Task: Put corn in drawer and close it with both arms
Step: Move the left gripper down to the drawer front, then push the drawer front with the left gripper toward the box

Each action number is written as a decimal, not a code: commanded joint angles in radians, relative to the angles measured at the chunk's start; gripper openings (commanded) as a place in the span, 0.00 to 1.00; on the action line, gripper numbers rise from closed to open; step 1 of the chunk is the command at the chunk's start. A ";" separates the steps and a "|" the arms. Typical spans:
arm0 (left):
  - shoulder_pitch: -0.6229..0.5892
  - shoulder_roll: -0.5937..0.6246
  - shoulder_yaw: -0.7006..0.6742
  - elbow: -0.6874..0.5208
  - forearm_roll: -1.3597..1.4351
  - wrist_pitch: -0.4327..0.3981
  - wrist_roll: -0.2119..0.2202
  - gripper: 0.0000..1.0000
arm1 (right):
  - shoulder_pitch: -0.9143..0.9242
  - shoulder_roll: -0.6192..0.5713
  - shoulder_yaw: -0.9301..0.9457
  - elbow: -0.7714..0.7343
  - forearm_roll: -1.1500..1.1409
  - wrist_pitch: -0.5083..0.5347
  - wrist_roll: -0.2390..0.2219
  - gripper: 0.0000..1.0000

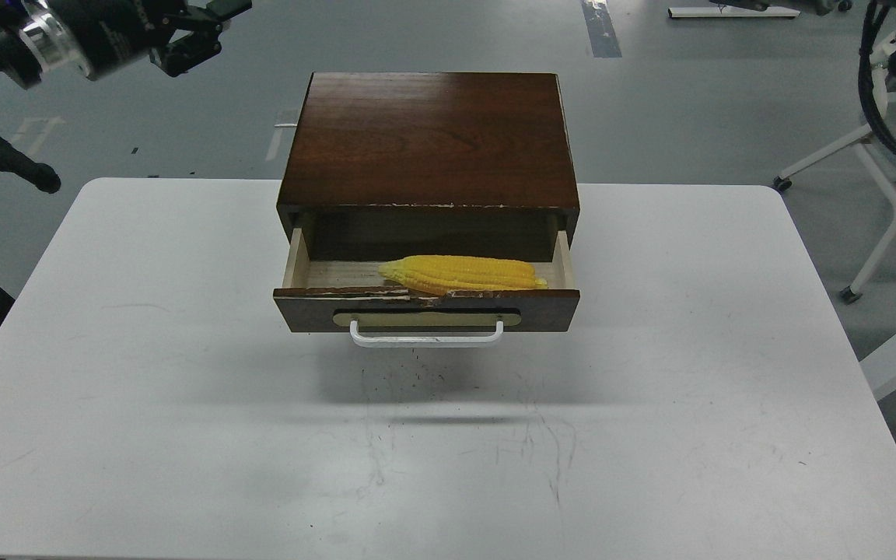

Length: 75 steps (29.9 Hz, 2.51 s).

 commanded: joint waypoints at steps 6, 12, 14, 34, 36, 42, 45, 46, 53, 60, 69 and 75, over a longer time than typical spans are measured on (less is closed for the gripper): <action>0.015 0.071 0.014 -0.439 0.502 0.000 -0.087 0.30 | -0.193 -0.040 0.034 -0.200 0.574 0.032 -0.002 1.00; 0.056 0.085 0.071 -0.564 0.788 0.000 -0.118 0.00 | -0.332 -0.034 0.052 -0.275 0.861 0.032 -0.002 1.00; 0.070 0.086 0.118 -0.570 0.826 0.000 -0.129 0.00 | -0.383 -0.032 0.088 -0.275 0.924 0.032 0.000 1.00; 0.082 -0.053 0.382 -0.559 1.318 0.000 -0.132 0.00 | -0.534 0.021 0.220 -0.415 0.954 0.032 0.000 1.00; 0.084 -0.073 0.384 -0.552 1.376 0.000 -0.130 0.00 | -0.534 0.029 0.220 -0.417 0.954 0.032 0.002 1.00; 0.085 -0.072 0.409 -0.532 1.506 0.000 -0.132 0.00 | -0.531 0.035 0.220 -0.418 0.954 0.032 0.000 1.00; 0.087 -0.066 0.410 -0.532 1.509 0.000 -0.132 0.00 | -0.527 0.033 0.220 -0.426 0.954 0.032 0.000 1.00; 0.089 -0.064 0.412 -0.532 1.509 0.000 -0.132 0.00 | -0.527 0.035 0.220 -0.429 0.954 0.032 0.000 1.00; 0.087 -0.060 0.447 -0.546 1.512 0.000 -0.129 0.00 | -0.526 0.035 0.220 -0.438 0.954 0.032 0.000 1.00; 0.084 -0.058 0.448 -0.526 1.512 0.000 -0.126 0.00 | -0.526 0.035 0.220 -0.438 0.954 0.032 0.002 1.00; 0.076 -0.069 0.444 -0.472 1.510 0.000 -0.124 0.00 | -0.524 0.033 0.218 -0.440 0.952 0.032 0.002 1.00; 0.075 -0.075 0.438 -0.443 1.509 0.000 -0.123 0.00 | -0.524 0.033 0.218 -0.440 0.951 0.032 0.000 1.00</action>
